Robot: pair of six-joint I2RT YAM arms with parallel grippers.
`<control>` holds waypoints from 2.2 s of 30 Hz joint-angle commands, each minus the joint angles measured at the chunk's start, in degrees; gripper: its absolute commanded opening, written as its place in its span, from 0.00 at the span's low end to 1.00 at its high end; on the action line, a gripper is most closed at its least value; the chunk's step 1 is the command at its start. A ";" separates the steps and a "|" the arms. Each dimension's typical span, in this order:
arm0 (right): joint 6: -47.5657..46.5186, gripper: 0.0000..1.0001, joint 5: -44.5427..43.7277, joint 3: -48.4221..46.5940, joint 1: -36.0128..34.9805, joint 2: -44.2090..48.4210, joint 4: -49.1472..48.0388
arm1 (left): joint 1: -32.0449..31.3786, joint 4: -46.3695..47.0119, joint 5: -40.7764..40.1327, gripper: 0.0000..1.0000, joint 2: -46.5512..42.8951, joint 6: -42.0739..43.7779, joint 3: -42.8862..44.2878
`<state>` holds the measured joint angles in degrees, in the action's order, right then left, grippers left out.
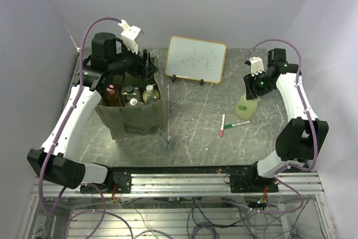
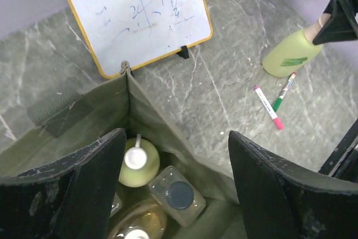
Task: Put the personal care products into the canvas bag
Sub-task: Pick up the care product from the center of the board.
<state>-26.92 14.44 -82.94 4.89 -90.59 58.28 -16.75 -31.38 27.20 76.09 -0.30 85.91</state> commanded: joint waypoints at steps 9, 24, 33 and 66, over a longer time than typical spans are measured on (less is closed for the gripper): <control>1.23 0.00 1.61 -4.91 0.34 2.43 -1.24 | -3.00 6.34 -4.87 0.77 2.96 -16.71 -6.93; 2.47 0.00 1.97 -5.11 0.30 2.56 -0.80 | -8.15 7.25 -8.81 0.23 7.20 -17.60 -2.28; 2.21 0.00 2.62 -3.96 0.30 3.63 -1.54 | -11.20 8.31 -8.17 0.07 10.72 -16.41 2.59; -0.28 0.00 7.89 -1.79 -0.09 5.64 -1.72 | -17.88 9.53 -9.80 0.07 17.61 -13.22 14.02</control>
<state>-26.33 18.76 -83.74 4.86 -88.73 58.57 -32.29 -32.14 14.24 94.83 -13.89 95.29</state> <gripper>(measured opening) 0.497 0.068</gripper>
